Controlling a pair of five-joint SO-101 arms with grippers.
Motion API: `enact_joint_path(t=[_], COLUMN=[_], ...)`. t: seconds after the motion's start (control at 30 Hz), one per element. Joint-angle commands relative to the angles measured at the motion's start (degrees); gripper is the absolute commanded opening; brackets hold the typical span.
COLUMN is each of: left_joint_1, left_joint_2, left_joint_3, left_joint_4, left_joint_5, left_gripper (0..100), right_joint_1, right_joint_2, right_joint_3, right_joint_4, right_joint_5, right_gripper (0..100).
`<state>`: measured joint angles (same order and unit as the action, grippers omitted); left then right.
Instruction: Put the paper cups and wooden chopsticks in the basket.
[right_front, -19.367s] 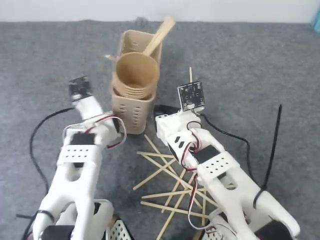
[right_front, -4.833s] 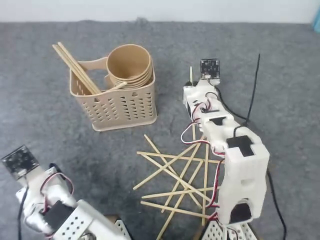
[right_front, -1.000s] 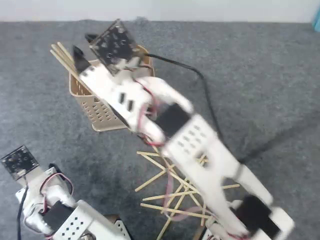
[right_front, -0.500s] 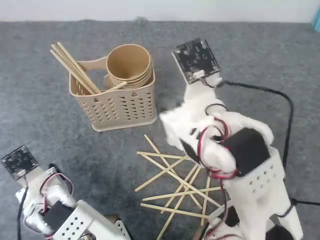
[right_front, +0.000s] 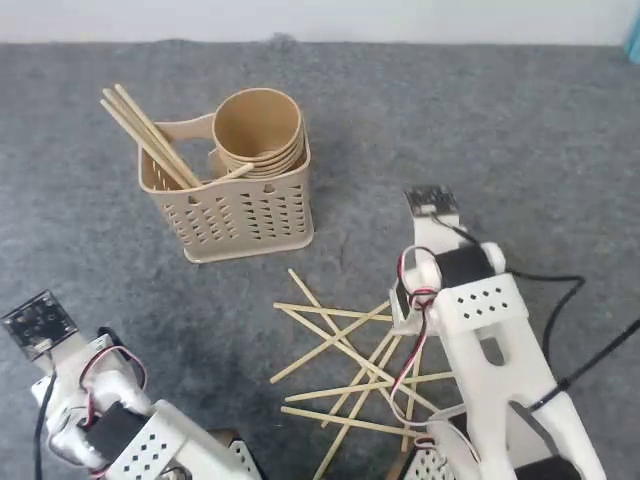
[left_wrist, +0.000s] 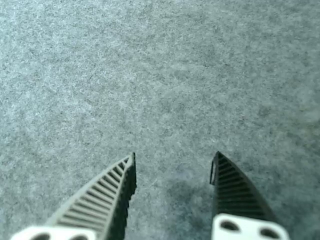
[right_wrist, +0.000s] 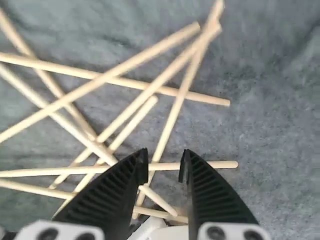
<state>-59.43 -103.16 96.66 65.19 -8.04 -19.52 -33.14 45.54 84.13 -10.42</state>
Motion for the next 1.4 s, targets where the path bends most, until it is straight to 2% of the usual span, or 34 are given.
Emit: enact_joint_path(t=[0.0, 0.17, 0.43, 0.53, 0.6, 0.87, 1.0, 1.1, 1.23, 1.37], left_joint_1=[-0.35, -0.35, -0.09, -0.09, -0.09, -0.09, -0.09, -0.09, -0.09, -0.09], left_joint_2=[-0.18, -0.18, -0.18, -0.18, -0.18, -0.18, -0.18, -0.18, -0.18, -0.18], left_joint_3=[-0.13, -0.13, -0.13, -0.13, -0.13, -0.13, -0.13, -0.13, -0.13, -0.13], left_joint_4=[0.35, 0.35, 0.35, 0.35, 0.35, 0.35, 0.35, 0.35, 0.35, 0.35], left_joint_5=[-0.62, -0.62, -0.70, -0.70, -0.70, -0.70, -0.70, -0.70, -0.70, -0.70], left_gripper=[23, 23, 23, 23, 23, 23, 23, 23, 23, 23], right_joint_1=[1.63, 1.27, 1.27, 1.27, 1.63, 1.80, 6.20, 9.19, 9.36, 9.27], right_joint_2=[-1.54, -1.54, -1.54, -1.54, -1.54, -1.45, 0.48, 5.76, 16.66, 25.71], right_joint_3=[2.99, 6.95, 21.19, 23.56, 23.38, 23.82, 23.38, 20.48, 14.07, 6.42], right_joint_4=[-3.65, -10.68, -30.64, -35.21, -35.65, -38.20, -42.77, -45.41, -45.41, -40.48], right_joint_5=[-0.26, -0.70, -0.88, -5.80, -8.62, -9.14, -9.14, -9.14, -8.97, -8.79], right_gripper=[10.8, 11.0, 10.9, 10.8, 10.8, 10.8, 10.8, 11.0, 10.9, 9.6])
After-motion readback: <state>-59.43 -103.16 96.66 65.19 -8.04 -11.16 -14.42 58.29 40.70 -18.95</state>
